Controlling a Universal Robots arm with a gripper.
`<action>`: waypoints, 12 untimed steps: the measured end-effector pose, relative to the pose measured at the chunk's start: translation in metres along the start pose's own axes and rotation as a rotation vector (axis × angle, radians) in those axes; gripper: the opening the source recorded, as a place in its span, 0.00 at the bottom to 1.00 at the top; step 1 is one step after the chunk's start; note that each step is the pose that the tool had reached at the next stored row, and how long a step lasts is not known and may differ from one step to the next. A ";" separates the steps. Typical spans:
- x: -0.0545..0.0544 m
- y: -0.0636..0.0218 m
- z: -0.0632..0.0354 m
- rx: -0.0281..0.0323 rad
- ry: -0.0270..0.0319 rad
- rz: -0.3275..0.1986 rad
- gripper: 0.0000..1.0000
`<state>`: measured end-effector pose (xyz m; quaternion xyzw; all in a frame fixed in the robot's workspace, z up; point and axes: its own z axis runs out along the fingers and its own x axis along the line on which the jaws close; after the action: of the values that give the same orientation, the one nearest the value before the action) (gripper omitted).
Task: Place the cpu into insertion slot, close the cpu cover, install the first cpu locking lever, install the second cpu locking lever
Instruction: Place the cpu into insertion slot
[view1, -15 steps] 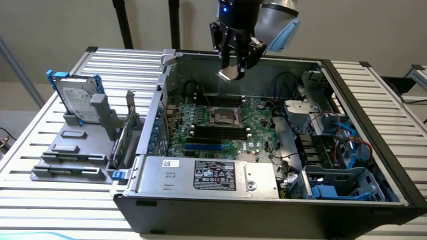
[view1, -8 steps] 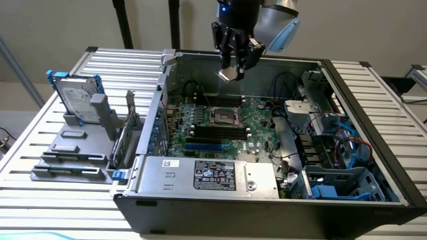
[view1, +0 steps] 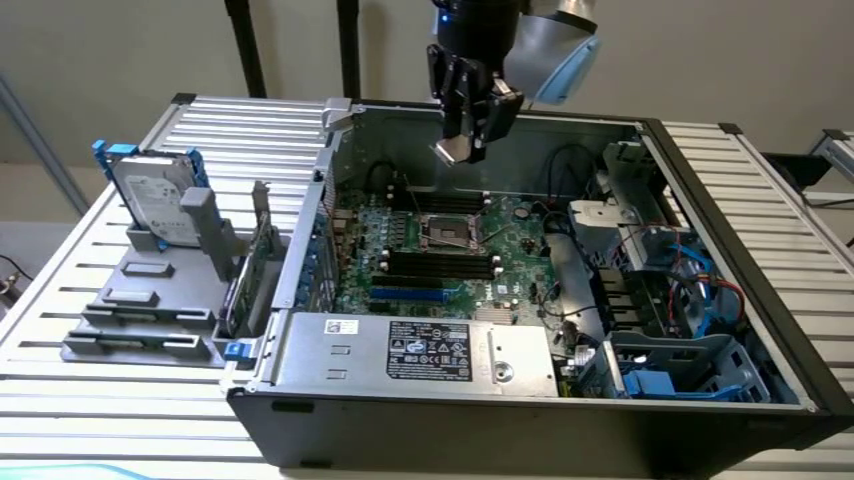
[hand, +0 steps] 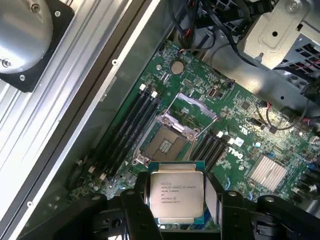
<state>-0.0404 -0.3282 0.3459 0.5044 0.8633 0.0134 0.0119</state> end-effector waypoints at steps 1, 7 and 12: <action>0.000 0.0000 0.0001 0.0011 -0.0001 0.013 0.54; 0.000 0.0000 0.0005 0.0044 -0.0011 0.094 0.54; 0.000 0.0000 0.0008 0.0052 -0.0030 0.157 0.54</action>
<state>-0.0404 -0.3282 0.3451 0.5708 0.8209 0.0113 0.0108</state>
